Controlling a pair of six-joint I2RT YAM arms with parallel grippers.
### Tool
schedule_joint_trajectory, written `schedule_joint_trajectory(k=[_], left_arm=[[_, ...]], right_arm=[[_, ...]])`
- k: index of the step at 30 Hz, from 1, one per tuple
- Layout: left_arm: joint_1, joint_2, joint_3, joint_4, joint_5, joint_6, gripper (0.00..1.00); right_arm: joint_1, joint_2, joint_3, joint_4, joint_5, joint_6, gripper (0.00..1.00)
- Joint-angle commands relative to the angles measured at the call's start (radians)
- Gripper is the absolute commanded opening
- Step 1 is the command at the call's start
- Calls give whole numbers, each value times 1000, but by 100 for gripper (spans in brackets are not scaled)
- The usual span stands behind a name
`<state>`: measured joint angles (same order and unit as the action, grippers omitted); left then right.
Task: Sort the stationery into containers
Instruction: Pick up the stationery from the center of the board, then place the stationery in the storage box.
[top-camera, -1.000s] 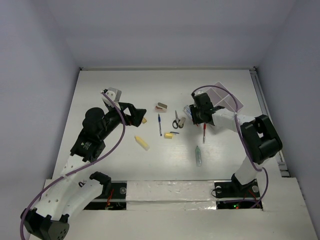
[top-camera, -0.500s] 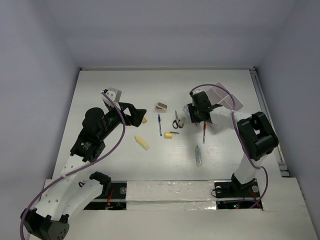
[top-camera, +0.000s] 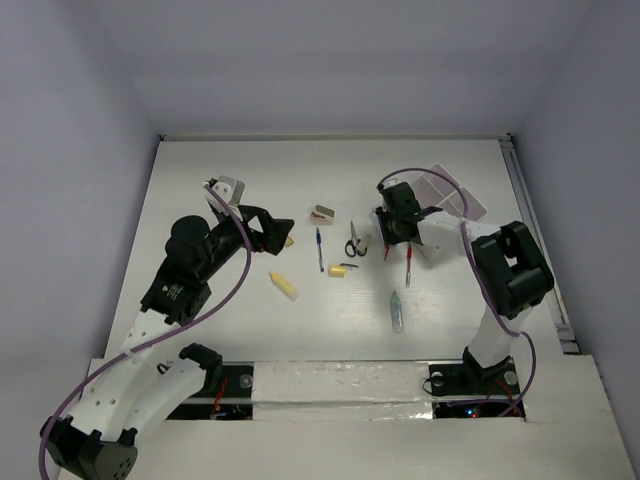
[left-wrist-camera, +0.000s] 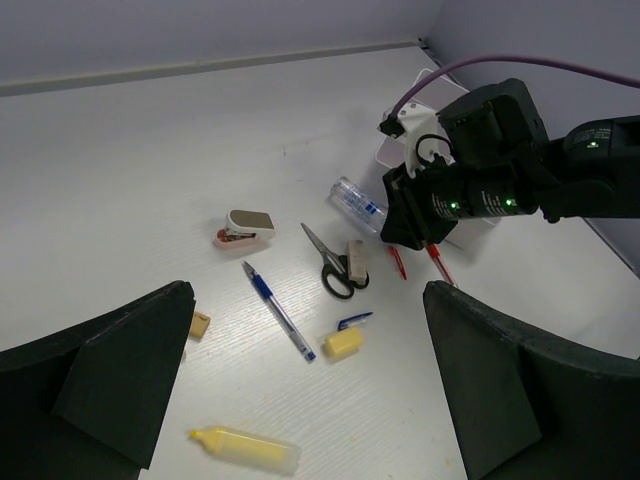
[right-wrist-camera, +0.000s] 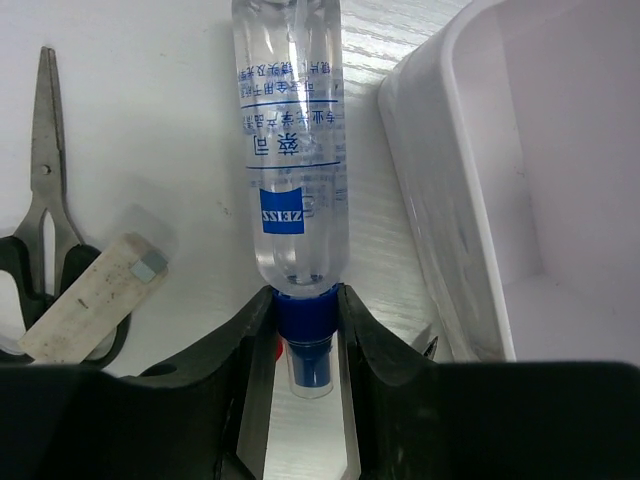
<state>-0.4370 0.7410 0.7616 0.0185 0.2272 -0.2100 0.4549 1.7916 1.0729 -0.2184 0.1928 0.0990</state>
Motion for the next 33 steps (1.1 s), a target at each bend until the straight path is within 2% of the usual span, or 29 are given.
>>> schedule_joint_trajectory(k=[1, 10, 14, 19, 20, 26, 33], left_arm=[[-3, -15, 5, 61, 1, 4, 99], [-3, 9, 13, 80, -17, -74, 99], [-3, 76, 41, 63, 18, -135, 99], [-3, 185, 79, 77, 148, -305, 90], [-3, 205, 84, 104, 171, -331, 89], [-3, 317, 62, 239, 282, -529, 85], [6, 374, -2, 365, 317, -635, 85]], right_arm=[[18, -67, 39, 10, -15, -22, 16], [62, -259, 25, -12, -84, 2, 8], [96, -351, -8, -6, -240, 40, 8], [157, -451, -47, 46, -390, 91, 7], [178, -471, -48, 48, -438, 96, 7], [232, -517, -47, 42, -503, 97, 6], [266, -549, -60, 73, -549, 116, 4]])
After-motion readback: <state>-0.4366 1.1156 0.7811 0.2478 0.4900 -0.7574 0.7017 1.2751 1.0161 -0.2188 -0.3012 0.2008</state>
